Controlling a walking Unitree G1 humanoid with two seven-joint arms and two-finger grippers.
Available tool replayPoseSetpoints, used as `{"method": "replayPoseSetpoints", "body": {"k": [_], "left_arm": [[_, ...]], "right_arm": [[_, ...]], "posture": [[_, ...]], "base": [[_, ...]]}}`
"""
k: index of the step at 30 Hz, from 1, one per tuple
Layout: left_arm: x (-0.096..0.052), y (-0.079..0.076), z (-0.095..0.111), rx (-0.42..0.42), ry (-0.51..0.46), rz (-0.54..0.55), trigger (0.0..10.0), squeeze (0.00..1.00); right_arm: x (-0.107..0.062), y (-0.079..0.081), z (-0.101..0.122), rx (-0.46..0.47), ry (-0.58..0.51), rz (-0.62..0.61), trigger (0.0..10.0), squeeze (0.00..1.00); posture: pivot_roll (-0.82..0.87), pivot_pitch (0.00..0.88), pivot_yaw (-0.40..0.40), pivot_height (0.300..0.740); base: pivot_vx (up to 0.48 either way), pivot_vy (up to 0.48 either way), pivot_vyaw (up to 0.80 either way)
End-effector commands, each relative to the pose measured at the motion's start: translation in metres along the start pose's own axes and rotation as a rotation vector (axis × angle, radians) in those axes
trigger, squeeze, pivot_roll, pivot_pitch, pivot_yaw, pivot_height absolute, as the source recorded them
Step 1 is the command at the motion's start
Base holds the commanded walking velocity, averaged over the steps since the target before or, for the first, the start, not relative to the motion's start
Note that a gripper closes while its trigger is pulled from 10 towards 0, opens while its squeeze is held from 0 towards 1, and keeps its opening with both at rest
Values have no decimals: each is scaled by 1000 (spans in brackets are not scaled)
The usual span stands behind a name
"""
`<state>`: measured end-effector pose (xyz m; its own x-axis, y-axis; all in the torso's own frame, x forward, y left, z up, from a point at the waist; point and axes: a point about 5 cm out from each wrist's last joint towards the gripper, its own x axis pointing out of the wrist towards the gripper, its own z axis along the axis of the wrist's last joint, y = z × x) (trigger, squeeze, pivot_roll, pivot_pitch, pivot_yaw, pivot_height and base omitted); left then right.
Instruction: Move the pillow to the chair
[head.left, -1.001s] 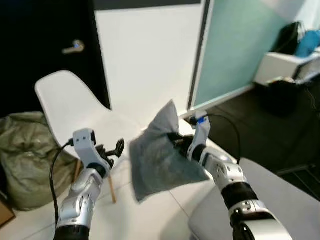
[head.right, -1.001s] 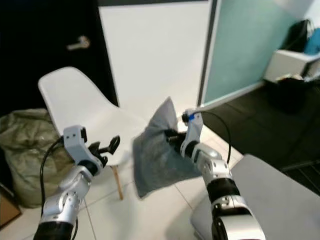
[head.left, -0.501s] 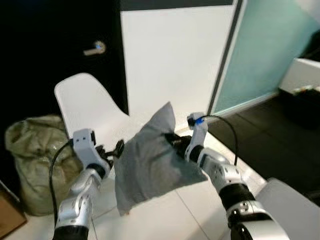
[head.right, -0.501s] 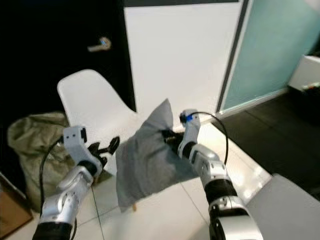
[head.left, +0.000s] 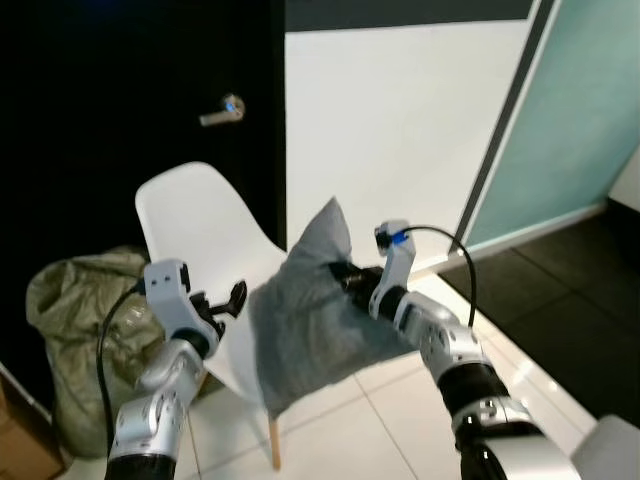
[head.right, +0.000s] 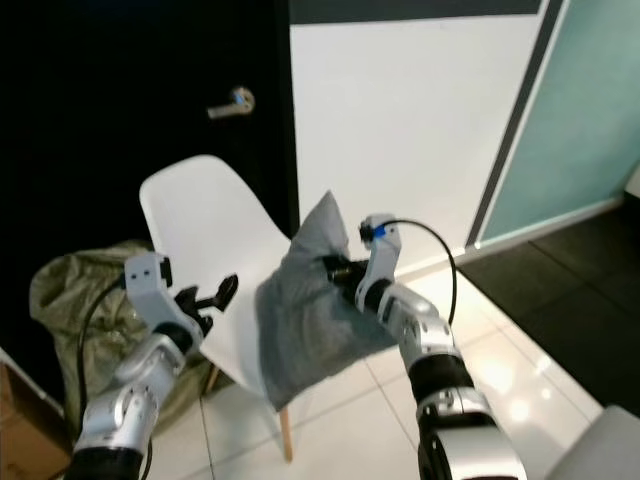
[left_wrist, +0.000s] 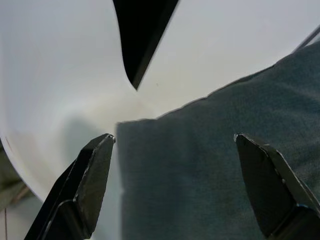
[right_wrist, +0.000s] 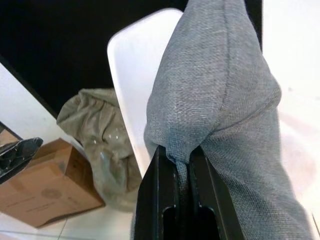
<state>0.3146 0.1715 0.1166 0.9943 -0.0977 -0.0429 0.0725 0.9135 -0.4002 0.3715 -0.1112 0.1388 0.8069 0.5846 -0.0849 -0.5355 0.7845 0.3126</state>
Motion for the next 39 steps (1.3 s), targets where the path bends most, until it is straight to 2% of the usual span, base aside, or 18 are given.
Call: {"method": "replayPoseSetpoints", "body": {"k": [1, 20, 23, 24, 29, 34, 38, 39], "left_arm": [[-3, 5, -1, 8, 9, 20, 10000, 0], [-3, 6, -2, 26, 15, 36, 10000, 0], [-4, 13, -5, 33, 38, 94, 10000, 0], [-4, 14, -5, 36, 40, 100, 10000, 0], [-5, 14, -5, 38, 35, 97, 10000, 0], [-9, 14, -4, 36, 29, 99, 10000, 0], [-10, 13, -4, 35, 29, 102, 10000, 0], [-11, 13, -4, 37, 29, 103, 10000, 0]], "right_arm": [[6, 7, 16, -15, -76, 27, 10000, 0], [7, 7, 14, -5, -71, 17, 10000, 0], [8, 5, 6, -14, -21, -8, 10000, 0], [8, 3, 0, -24, 20, -28, 10000, 0], [7, 0, -9, -22, 80, -50, 10000, 0], [3, -6, -26, 67, 173, -77, 10000, 0], [-1, -11, -34, 65, 236, -120, 10000, 0], [-4, -14, -40, 79, 280, -144, 10000, 0]], "posture": [[-135, 0, -43, 740], [-129, 0, -46, 740], [-127, 0, -46, 740], [-126, 0, -46, 740], [-122, 0, -47, 740], [-117, 0, -47, 740], [-119, 0, -46, 740], [-115, 0, -47, 735]], "base": [[461, 0, 0], [459, 0, 0], [0, 0, 0], [0, 0, 0], [0, 0, 0], [0, 0, 0], [0, 0, 0], [0, 0, 0]]}}
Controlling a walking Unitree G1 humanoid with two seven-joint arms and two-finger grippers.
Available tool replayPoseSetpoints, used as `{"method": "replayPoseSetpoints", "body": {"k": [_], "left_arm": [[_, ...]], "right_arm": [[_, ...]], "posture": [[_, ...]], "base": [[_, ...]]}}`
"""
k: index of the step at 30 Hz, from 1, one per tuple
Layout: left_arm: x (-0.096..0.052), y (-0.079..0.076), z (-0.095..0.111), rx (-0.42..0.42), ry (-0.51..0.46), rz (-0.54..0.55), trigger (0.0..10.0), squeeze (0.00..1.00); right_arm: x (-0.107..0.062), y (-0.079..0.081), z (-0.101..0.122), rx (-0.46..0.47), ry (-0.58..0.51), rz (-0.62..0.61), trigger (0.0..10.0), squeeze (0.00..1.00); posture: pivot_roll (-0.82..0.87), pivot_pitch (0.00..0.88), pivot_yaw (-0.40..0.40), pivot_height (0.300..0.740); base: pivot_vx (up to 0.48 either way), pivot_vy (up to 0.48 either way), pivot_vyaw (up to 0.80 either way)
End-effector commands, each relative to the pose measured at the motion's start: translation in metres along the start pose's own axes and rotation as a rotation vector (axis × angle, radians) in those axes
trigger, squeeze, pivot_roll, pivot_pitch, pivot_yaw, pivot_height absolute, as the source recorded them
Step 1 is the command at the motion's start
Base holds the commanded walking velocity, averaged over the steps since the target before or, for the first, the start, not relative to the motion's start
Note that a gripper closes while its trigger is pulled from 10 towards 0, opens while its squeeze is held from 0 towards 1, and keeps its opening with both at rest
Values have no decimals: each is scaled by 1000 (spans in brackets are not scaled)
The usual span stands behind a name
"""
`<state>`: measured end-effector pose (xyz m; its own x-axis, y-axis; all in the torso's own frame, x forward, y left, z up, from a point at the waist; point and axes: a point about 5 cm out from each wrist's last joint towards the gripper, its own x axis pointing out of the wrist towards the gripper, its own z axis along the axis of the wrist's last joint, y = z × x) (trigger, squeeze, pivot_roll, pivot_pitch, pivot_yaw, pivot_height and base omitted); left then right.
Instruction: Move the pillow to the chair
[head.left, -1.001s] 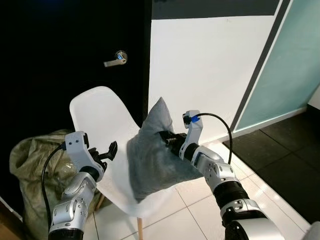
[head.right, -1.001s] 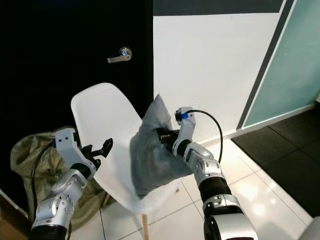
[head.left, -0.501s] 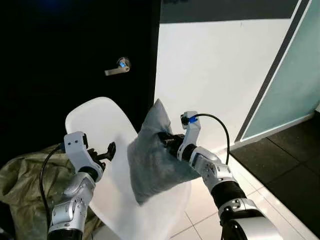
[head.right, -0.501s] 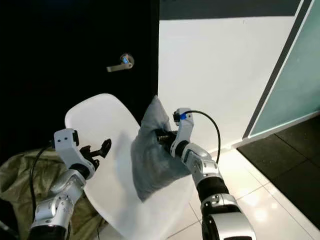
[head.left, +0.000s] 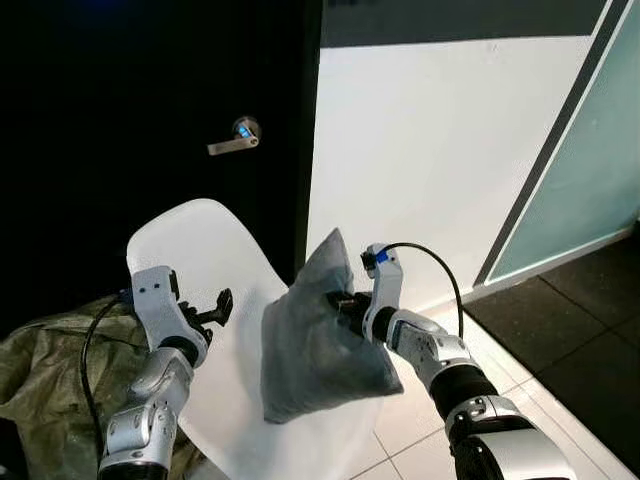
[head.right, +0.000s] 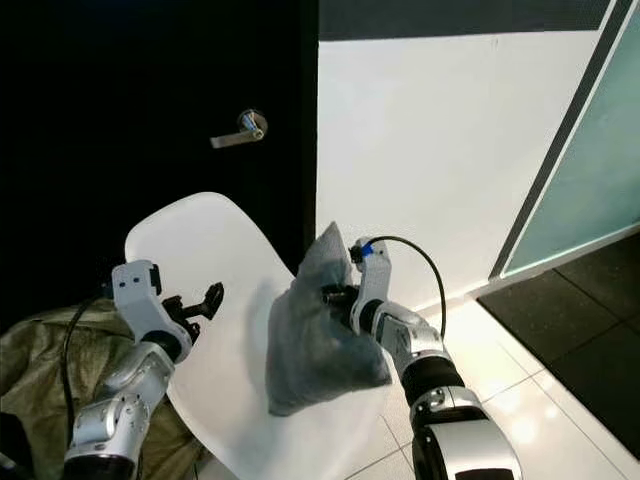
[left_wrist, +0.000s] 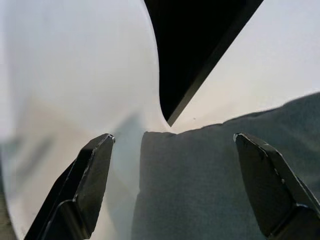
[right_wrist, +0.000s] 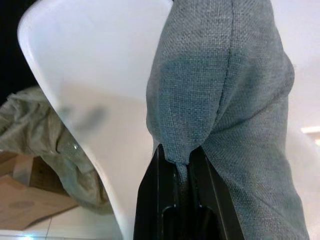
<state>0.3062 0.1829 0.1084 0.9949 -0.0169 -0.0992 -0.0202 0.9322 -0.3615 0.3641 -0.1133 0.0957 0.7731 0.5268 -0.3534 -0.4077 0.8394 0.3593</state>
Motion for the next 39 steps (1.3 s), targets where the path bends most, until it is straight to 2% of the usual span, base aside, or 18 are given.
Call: {"method": "replayPoseSetpoints", "body": {"k": [1, 3, 9, 14, 19, 28, 34, 39], "left_arm": [[-2, 0, 0, 10, 8, 6, 10000, 0], [-3, 0, 0, 23, 8, 4, 10000, 0], [-5, 0, 3, 44, 5, 7, 10000, 0], [-6, 1, 9, 65, -5, 11, 10000, 0], [-6, 0, 14, 76, -15, 10, 10000, 0], [-7, -3, 21, 83, -32, 6, 10000, 0], [-10, -3, 22, 90, -35, 10, 10000, 0], [-12, 0, 23, 93, -36, 18, 10000, 0]], "right_arm": [[-1, -7, -5, 17, 77, -46, 10000, 0], [-4, -13, -14, 40, 146, -90, 10000, 0], [-13, -28, -27, 106, 243, -194, 10000, 0], [-17, -32, -38, 170, 309, -219, 10000, 0], [-16, -27, -43, 217, 336, -195, 10000, 0], [-1, 0, -44, 156, 376, -69, 10000, 0], [1, 2, -45, 90, 389, -94, 10000, 0], [5, 5, -38, 68, 329, -67, 10000, 0]], "posture": [[-115, 0, -45, 730], [-114, 0, -45, 720], [-111, 0, -43, 690], [-110, 4, -41, 660], [-108, 13, -39, 635], [-99, 21, -37, 590], [-94, 18, -40, 575], [-95, 20, -41, 560]], "base": [[0, 0, 0], [0, 0, 0], [0, 0, 0], [0, 0, 0], [0, 0, 0], [0, 0, 0], [0, 0, 0], [0, 0, 0]]}}
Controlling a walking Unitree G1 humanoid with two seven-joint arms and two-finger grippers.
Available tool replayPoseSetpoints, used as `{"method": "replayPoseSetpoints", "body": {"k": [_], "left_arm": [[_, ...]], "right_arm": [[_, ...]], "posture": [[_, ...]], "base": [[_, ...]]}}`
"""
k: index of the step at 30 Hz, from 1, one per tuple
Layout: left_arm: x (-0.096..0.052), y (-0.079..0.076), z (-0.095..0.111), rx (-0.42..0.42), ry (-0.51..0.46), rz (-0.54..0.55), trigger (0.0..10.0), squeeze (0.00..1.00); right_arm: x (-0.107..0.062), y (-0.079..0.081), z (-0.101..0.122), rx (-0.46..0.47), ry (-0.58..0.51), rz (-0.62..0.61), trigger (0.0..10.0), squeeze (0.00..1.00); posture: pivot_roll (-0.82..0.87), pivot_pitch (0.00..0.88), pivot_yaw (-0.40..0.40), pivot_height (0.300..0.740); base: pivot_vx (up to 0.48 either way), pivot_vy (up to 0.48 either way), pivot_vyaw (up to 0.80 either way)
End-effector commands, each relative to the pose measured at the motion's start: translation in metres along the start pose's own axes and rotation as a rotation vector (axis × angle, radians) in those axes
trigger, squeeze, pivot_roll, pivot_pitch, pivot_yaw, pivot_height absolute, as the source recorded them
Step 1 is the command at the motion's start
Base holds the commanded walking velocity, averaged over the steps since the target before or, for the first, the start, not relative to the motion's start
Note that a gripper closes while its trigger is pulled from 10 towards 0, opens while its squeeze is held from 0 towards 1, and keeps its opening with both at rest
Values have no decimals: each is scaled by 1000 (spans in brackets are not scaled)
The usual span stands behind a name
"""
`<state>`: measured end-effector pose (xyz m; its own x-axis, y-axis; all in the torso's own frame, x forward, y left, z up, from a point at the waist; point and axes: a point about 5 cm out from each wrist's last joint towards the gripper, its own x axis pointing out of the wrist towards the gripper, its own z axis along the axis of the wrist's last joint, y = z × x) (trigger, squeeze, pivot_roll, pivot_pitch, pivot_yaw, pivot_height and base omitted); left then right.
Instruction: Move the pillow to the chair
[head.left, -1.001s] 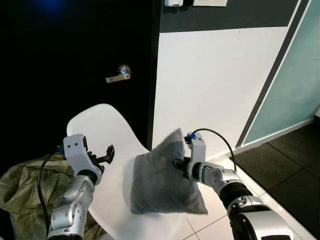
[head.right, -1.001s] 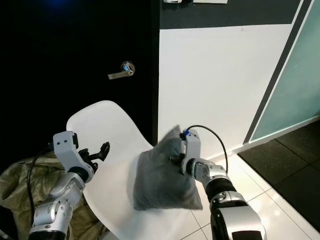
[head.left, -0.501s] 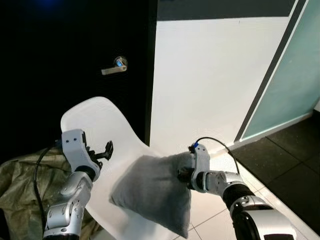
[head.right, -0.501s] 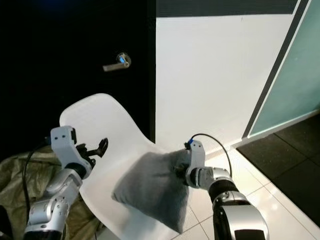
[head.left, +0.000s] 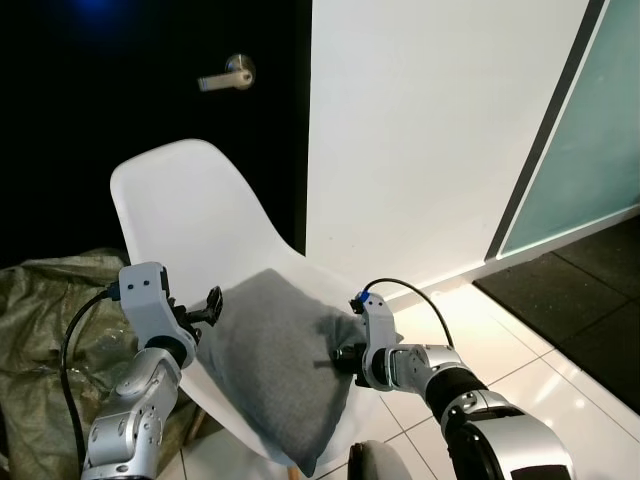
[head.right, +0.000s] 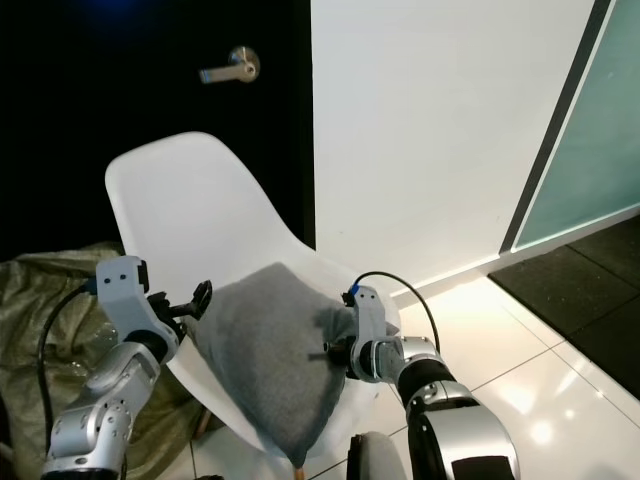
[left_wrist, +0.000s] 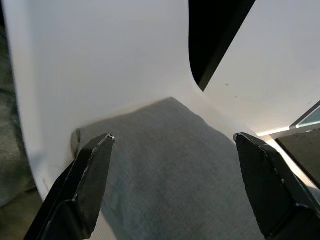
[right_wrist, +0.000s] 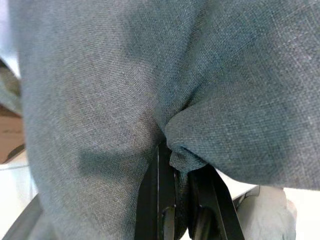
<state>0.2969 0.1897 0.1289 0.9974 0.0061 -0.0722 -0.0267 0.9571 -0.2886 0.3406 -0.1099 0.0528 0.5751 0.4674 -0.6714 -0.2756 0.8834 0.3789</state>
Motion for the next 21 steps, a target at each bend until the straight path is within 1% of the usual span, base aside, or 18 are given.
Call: {"method": "replayPoseSetpoints", "body": {"k": [1, 5, 7, 9, 14, 15, 18, 21], "left_arm": [[0, 2, 3, 16, -2, 6, 10000, 0], [0, 2, 4, 16, -2, 6, 10000, 0], [1, 0, 3, 12, 0, 0, 10000, 0], [1, -3, 3, 7, 5, -9, 10000, 0], [1, -5, 2, 3, 8, -16, 10000, 0], [1, -6, 2, 2, 9, -17, 10000, 0], [1, -7, 1, -3, 12, -23, 10000, 0], [1, -8, 1, -5, 13, -24, 10000, 0]], "right_arm": [[0, 12, 17, -46, -77, 64, 10000, 0], [-1, 13, 20, -50, -91, 78, 10000, 0], [-3, 11, 26, -85, -130, 72, 10000, 0], [-6, 7, 33, -101, -169, 48, 10000, 0], [-10, 2, 37, -111, -201, 22, 10000, 0], [-11, 1, 39, -122, -213, 26, 10000, 1000], [-14, -2, 43, -147, -237, 25, 10000, 1000], [-14, -3, 44, -151, -241, 24, 10000, 1000]], "posture": [[-97, 19, -40, 555], [-97, 19, -40, 555], [-103, 20, -41, 555], [-104, 22, -40, 555], [-106, 22, -42, 555], [-109, 22, -42, 555], [-111, 23, -42, 555], [-112, 21, -43, 555]], "base": [[0, 0, 0], [0, 0, 0], [0, 0, 0], [0, 0, 0], [0, 0, 0], [0, 0, 0], [0, 0, 0], [0, 0, 0]]}}
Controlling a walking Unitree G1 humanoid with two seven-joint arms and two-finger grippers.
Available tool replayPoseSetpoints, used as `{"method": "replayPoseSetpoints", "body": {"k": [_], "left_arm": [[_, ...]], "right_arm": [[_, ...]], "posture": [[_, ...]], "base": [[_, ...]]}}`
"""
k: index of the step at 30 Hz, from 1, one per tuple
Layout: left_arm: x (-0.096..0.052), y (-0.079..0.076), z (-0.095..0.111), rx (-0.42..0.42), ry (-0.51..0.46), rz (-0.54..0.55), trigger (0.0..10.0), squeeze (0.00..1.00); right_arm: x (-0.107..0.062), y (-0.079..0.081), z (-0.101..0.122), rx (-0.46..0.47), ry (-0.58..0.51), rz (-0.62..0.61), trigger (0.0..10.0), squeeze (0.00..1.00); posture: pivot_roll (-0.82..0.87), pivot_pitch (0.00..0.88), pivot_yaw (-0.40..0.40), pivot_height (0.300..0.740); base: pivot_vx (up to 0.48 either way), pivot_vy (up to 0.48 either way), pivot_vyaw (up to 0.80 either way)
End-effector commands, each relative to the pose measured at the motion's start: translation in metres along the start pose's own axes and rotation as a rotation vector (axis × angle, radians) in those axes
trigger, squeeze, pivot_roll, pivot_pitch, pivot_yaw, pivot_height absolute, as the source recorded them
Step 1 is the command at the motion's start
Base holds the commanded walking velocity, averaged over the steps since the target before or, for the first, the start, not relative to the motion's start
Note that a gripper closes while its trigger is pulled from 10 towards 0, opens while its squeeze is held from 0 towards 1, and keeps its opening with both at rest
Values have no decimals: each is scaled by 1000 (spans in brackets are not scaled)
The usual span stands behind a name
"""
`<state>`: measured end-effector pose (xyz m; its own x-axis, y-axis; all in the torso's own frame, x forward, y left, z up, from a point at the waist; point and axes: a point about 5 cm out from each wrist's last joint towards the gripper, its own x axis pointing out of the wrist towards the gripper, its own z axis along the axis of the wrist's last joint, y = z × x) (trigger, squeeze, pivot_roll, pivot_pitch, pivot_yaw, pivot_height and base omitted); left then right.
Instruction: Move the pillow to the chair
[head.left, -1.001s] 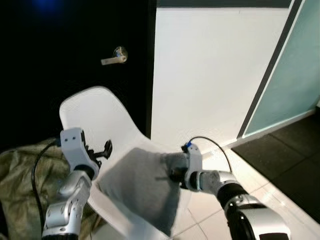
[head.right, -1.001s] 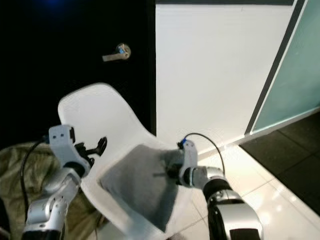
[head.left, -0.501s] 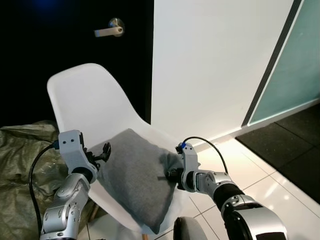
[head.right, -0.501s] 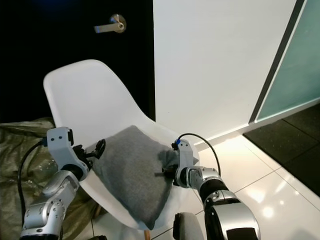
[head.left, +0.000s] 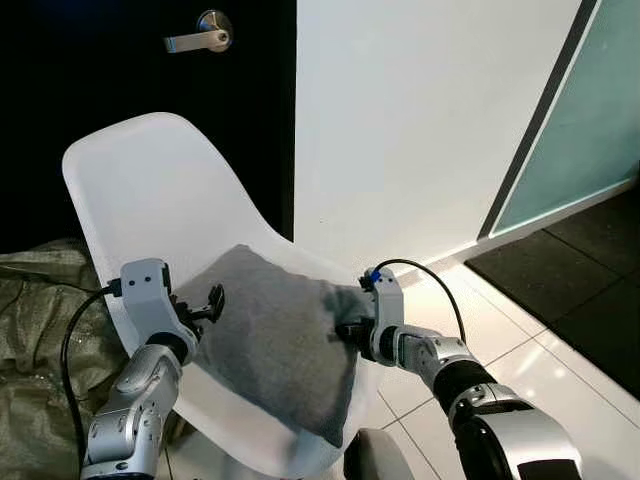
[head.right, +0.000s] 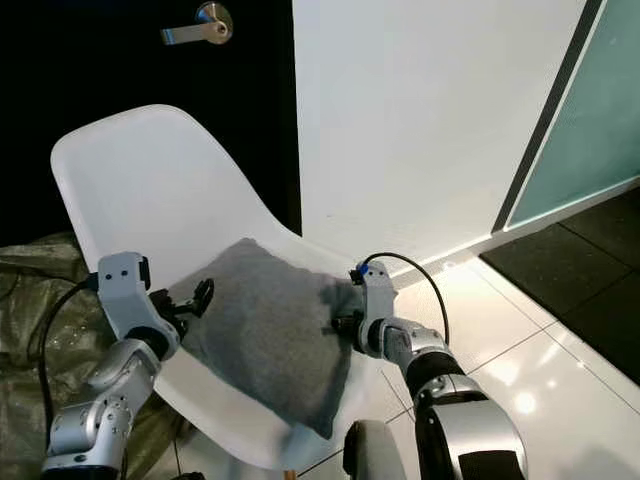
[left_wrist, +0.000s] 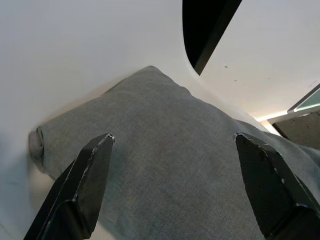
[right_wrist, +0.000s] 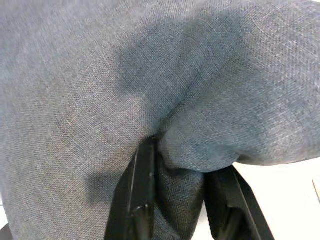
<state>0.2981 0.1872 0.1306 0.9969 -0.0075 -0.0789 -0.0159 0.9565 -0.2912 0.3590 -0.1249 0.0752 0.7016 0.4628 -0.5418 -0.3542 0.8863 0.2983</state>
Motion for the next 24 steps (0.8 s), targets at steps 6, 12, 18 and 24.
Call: {"method": "replayPoseSetpoints", "body": {"k": [6, 12, 18, 24], "left_arm": [[1, -6, 0, -9, 3, -18, 10000, 0], [0, -4, -1, -9, 9, -12, 10000, 0], [0, -2, -1, -6, 11, -7, 10000, 0], [2, -1, 2, 0, 9, -6, 10000, 0]], "right_arm": [[-4, 1, 21, -40, -72, 28, 10000, 1000], [-12, -11, 29, -15, -108, 13, 10000, 1000], [-25, -30, 42, 56, -180, -41, 10000, 1000], [-38, -40, 58, 118, -257, -16, 10000, 490]], "posture": [[-116, 25, -44, 555], [-121, 25, -44, 555], [-129, 20, -41, 555], [-131, 18, -38, 555]], "base": [[0, 0, 0], [0, 0, 0], [0, 0, 0], [0, 0, 0]]}}
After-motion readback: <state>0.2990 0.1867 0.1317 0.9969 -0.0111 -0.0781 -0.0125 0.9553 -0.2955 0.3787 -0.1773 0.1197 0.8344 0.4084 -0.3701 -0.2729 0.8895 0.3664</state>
